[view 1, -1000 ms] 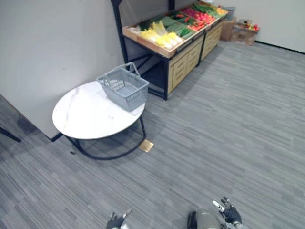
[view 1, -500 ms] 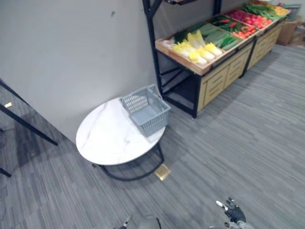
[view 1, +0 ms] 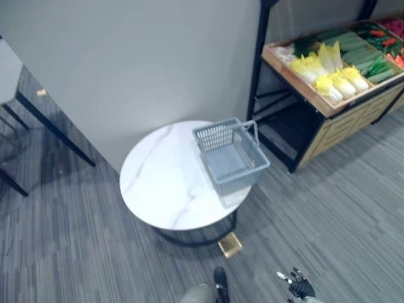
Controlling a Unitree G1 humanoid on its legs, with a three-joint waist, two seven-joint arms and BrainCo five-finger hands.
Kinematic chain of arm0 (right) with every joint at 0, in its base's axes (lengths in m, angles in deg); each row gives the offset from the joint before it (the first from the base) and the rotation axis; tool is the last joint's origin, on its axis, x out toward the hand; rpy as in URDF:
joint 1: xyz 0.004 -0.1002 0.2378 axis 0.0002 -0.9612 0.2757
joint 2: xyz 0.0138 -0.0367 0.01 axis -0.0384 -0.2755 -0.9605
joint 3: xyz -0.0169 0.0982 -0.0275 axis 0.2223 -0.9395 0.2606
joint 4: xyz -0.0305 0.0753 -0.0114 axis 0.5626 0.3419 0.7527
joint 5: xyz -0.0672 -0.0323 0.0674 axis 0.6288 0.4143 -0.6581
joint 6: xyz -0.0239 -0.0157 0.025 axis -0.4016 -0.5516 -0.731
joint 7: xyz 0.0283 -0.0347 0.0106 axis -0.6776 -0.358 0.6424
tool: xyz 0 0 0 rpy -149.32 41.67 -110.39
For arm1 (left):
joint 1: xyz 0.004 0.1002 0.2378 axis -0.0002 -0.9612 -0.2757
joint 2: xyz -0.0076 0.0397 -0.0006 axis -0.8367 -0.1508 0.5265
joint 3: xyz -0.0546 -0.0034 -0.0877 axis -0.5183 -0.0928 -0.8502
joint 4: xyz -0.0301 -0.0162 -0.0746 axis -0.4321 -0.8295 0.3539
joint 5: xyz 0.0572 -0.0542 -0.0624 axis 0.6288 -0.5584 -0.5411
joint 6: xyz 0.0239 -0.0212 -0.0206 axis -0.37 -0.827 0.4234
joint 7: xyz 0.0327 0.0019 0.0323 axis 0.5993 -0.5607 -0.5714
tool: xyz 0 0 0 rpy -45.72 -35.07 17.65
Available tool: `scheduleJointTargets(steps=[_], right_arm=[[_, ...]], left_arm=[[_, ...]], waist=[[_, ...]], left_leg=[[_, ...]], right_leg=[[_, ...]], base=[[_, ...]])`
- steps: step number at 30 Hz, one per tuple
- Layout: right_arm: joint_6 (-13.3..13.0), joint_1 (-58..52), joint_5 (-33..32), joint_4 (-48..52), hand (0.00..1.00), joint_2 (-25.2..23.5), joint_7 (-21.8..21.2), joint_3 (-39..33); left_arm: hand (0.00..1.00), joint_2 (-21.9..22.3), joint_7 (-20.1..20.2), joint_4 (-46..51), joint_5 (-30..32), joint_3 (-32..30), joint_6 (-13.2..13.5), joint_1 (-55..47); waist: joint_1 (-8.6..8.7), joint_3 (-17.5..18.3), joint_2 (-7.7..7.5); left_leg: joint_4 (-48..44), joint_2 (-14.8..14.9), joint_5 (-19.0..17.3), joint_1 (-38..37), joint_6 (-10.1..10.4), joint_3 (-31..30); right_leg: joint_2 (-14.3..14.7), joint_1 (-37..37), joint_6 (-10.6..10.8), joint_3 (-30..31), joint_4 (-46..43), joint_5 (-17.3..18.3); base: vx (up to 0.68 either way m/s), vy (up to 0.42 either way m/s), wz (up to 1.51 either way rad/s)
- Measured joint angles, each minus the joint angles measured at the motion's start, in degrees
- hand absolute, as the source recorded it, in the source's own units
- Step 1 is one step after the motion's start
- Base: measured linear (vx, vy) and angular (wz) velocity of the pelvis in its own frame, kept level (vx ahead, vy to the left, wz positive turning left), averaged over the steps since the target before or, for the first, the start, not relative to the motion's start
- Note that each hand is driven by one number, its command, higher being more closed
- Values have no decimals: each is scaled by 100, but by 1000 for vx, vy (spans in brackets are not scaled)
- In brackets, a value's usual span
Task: Pick vegetable in the basket
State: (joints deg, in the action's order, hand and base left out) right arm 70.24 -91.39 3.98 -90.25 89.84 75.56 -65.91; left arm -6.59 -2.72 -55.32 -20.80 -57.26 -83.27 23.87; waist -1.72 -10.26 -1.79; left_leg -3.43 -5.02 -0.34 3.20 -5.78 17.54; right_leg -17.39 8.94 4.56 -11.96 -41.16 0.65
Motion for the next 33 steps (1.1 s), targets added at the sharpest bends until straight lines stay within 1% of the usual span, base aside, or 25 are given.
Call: scheduleJointTargets(steps=[1,2,3,4,5,6,7,8,9,10,12,13,14,15,16,17,18,20,21,25,26,28,30,32,33], right_arm=[[-12,1,7,75,0,8,18,-29],[-11,-1,12,99,0,14,21,-27],[-12,-5,35,163,0,17,19,-7],[-33,4,59,175,0,15,38,34],[-28,13,48,187,0,13,74,60],[-27,13,41,191,0,15,127,86],[-30,12,1,203,0,16,193,101],[-31,9,0,210,0,15,209,97],[-31,9,1,219,0,19,242,81],[-35,9,2,227,0,18,249,71],[-61,2,9,228,0,-3,294,76],[-74,-4,12,228,0,-20,297,83],[-93,-27,14,228,0,-101,302,97],[-89,-89,6,229,0,-231,322,102],[-83,-68,11,228,0,-269,331,119],[-5,-23,37,189,0,-135,337,243],[21,-22,75,192,0,-64,351,270],[45,-25,127,178,0,18,368,277],[42,-23,128,156,0,23,409,301],[-27,9,138,154,0,48,539,481],[-85,19,255,159,0,54,627,488],[-238,92,529,211,0,45,859,548],[-250,147,655,401,0,77,1081,569],[-250,181,700,702,0,166,1297,571],[-244,198,717,959,0,259,1437,543]], left_arm=[[0,-66,0,10,-3,172,-4,97],[0,-91,0,17,-3,224,-2,130],[0,-102,8,72,-3,357,2,200],[0,-157,29,109,-9,405,6,288],[0,-153,120,143,-60,434,22,355],[0,-157,198,191,-69,464,27,364],[0,-165,314,261,-70,542,72,368],[0,-166,375,289,-75,585,88,383],[0,-150,462,280,-123,618,158,434],[0,-125,503,273,-196,615,173,455],[0,5,614,284,-290,366,192,457],[0,31,625,287,-295,282,198,457],[0,73,634,288,-300,85,198,446],[0,66,632,291,-297,-147,188,385],[0,83,622,284,-299,-226,183,386],[0,229,584,286,-301,-348,175,385],[0,321,536,279,-310,-415,170,380],[0,397,356,268,-315,-470,89,329],[0,403,291,272,-302,-516,28,330],[0,348,126,277,-263,-494,-124,331],[0,318,118,279,-230,-489,-178,332],[0,234,139,277,-167,-351,-197,327],[0,136,187,276,57,-132,-196,325],[0,46,228,279,254,31,-191,320],[0,-34,264,271,295,178,-201,311]], waist=[[40,16,60],[38,8,48],[30,-11,36],[45,-40,44],[91,-54,12],[121,-57,-2],[169,-56,1],[180,-55,4],[175,-57,8],[176,-58,10],[147,-53,4],[137,-50,-4],[125,-23,-53],[127,72,-220],[108,75,-226],[2,92,-89],[-15,117,22],[1,186,160],[-7,190,161],[-12,186,149],[-13,181,132],[-11,179,109],[-5,191,135],[-2,194,138],[7,187,124]], left_leg=[[172,-77,-12,-219,5,-118],[197,-78,-17,-260,10,-147],[260,-82,-27,-359,18,-223],[328,-83,-39,-477,53,-358],[323,-73,-65,-590,88,-536],[323,-45,-103,-660,115,-639],[317,-4,-149,-690,142,-821],[320,12,-165,-692,157,-903],[325,39,-192,-683,182,-1074],[323,54,-206,-687,184,-1175],[274,162,-358,-764,343,-1421],[211,194,-422,-768,385,-1478],[80,264,-635,-758,444,-1449],[-64,415,-803,-749,535,-910],[-171,488,-843,-745,588,-764],[-269,667,-877,-747,658,-743],[-261,744,-829,-751,705,-763],[-125,840,-738,-817,843,-884],[-79,878,-660,-855,950,-891],[-221,941,-555,-805,1057,-861],[-215,944,-484,-789,1080,-865],[-62,933,-353,-754,1072,-890],[253,955,-250,-736,1005,-897],[607,973,-54,-743,976,-893],[785,972,70,-745,977,-893]], right_leg=[[-91,-434,28,49,-944,82],[-81,-562,58,70,-1120,208],[-34,-870,83,51,-1475,532],[45,-1155,86,-143,-1556,986],[155,-1345,72,-357,-1196,1326],[276,-1403,52,-413,-701,1473],[464,-1498,70,-355,140,1508],[544,-1561,86,-281,571,1495],[677,-1690,165,-32,1344,1420],[728,-1740,181,94,1688,1335],[865,-1735,149,471,2728,751],[884,-1692,159,516,2917,554],[871,-1523,149,514,3280,47],[668,-1235,173,297,3477,-566],[683,-1113,213,274,3577,-412],[821,-1025,121,168,3617,-331],[879,-962,74,59,3631,-245],[946,-819,10,-237,3634,-42],[963,-713,-32,-385,3633,35],[974,-508,-66,-660,3612,194],[971,-480,-80,-717,3612,210],[981,-522,-90,-781,3611,259],[1042,-683,-89,-783,3586,296],[1080,-849,-104,-785,3558,307],[1089,-940,-70,-783,3546,328]], base=[[227,99,33],[209,78,27],[182,52,28],[273,51,48],[273,-1,59],[257,-45,70],[203,-60,63],[192,-81,76],[158,-79,63],[215,-119,77],[230,-157,67],[255,-201,57],[281,-253,68],[367,-384,73],[348,-384,55],[274,-300,32],[241,-204,41],[245,-196,67],[177,-169,62],[73,-121,45],[-5,-58,24],[-60,-69,27],[-118,-76,18],[-133,-59,8],[-115,-41,3]])
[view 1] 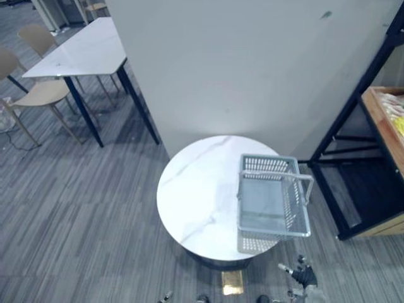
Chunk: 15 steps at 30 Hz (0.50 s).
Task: Pick vegetable in the basket
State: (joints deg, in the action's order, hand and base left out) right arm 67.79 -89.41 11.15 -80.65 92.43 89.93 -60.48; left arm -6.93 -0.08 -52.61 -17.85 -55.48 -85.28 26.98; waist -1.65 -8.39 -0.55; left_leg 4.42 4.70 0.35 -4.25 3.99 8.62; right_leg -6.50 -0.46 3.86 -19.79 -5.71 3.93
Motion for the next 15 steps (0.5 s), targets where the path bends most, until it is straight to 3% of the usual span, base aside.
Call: scheduleJointTargets(steps=[6,11,15], right_arm=[[25,339,887,1377,0,936,612,-74],[176,907,1091,2516,0,1492,504,47],[284,1493,1101,3086,0,1882,110,468]], left_arm=[[0,-329,311,39,327,463,-60,-59],[0,-486,368,118,421,565,-245,-18],[0,-581,364,273,432,602,-294,-8]], waist=[[66,-100,-148],[106,-199,-233],[53,-250,-235]], left_leg=[[134,-11,107,191,-1,66],[135,-22,121,325,-14,187],[134,-34,129,375,-34,202]], right_leg=[[62,-352,-10,380,-145,8],[116,-534,67,656,-122,-81],[150,-540,-59,737,-18,-234]], base=[[-108,-17,-6],[-1,-4,-13],[99,6,-3]])
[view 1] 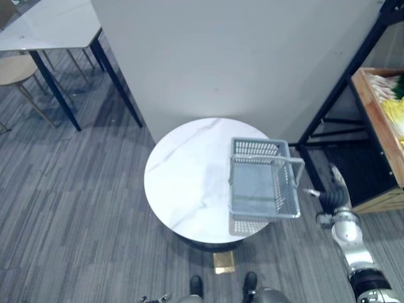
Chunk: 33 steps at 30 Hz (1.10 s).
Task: Pick vegetable in the basket
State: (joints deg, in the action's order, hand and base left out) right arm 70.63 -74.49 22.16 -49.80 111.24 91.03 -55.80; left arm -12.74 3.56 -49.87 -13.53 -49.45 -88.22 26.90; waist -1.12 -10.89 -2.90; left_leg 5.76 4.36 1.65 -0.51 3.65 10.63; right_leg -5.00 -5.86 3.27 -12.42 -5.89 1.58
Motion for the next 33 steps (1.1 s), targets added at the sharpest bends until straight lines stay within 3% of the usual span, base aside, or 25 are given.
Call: scheduleJointTargets(steps=[7,11,15,21,33], right_arm=[[-1,1296,274,272,0,406,-626,1195],[27,1730,486,269,0,423,-697,1555],[297,2086,685,128,0,502,-772,1914],[616,2407,1149,-584,0,512,-881,2201],[622,2950,1812,-1654,0,810,-628,2207]], left_arm=[[0,-46,-2,37,2,-18,-6,57],[0,-38,2,168,1,-52,-8,55],[0,-27,-3,180,1,-62,-9,45],[0,30,-6,186,162,-168,-21,40],[0,64,30,251,245,-122,-64,25]], waist=[[-119,-133,-80],[-251,-213,-129],[-318,-306,-166],[-398,-373,-188],[-415,-569,-194]], left_leg=[[-32,5,-2,44,3,-45],[-32,-4,0,124,0,-92],[-31,-102,59,222,-83,-224],[1,-182,126,343,-174,-366],[-26,-285,149,438,-204,-351]], right_leg=[[28,-3,-34,55,94,-57],[26,-3,-5,50,207,-156],[-58,-4,46,19,301,-193],[-104,-5,95,-88,380,-229],[-130,-40,127,-43,582,-361]], base=[[87,4,7],[0,15,6],[-41,33,14],[-32,17,16],[25,8,-2]])
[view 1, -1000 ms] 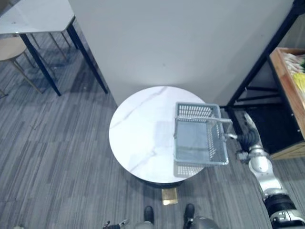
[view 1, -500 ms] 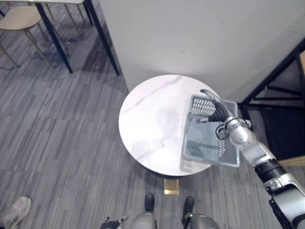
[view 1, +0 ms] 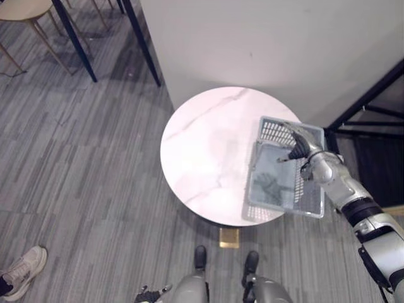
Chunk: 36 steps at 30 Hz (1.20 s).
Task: Pick vegetable in the basket
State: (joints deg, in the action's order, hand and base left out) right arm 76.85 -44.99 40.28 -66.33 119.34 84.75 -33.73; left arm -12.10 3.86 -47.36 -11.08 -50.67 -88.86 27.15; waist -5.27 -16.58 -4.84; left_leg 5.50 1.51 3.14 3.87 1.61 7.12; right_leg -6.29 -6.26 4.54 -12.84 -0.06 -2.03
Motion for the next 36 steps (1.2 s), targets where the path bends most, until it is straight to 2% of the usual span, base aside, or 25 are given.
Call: scheduleJointTargets(steps=[14,22,30,36], right_arm=[[-404,18,667,-371,0,313,160,-40],[-436,-20,780,-678,0,456,387,-78],[-421,-16,872,-906,0,502,613,-444],[-357,-16,873,-1134,0,593,621,-531]], left_arm=[[0,3,35,114,130,270,-13,-4],[0,-5,98,170,103,419,51,-7],[0,4,102,217,91,471,77,-6],[0,13,103,212,90,475,112,-7]], waist=[[19,-164,72],[15,-241,170],[3,-292,256],[6,-346,350]], left_leg=[[35,-15,61,75,-34,8],[21,-22,91,121,-53,26],[3,-39,90,134,-51,6],[4,-41,114,214,-57,-10]], right_leg=[[-20,-89,-7,78,1,-97],[-19,-148,-1,111,4,-106],[-17,-154,-3,96,10,-108],[-18,-239,-18,93,-9,-118]], base=[[-26,5,0],[32,2,-1],[44,0,1],[0,0,0]])
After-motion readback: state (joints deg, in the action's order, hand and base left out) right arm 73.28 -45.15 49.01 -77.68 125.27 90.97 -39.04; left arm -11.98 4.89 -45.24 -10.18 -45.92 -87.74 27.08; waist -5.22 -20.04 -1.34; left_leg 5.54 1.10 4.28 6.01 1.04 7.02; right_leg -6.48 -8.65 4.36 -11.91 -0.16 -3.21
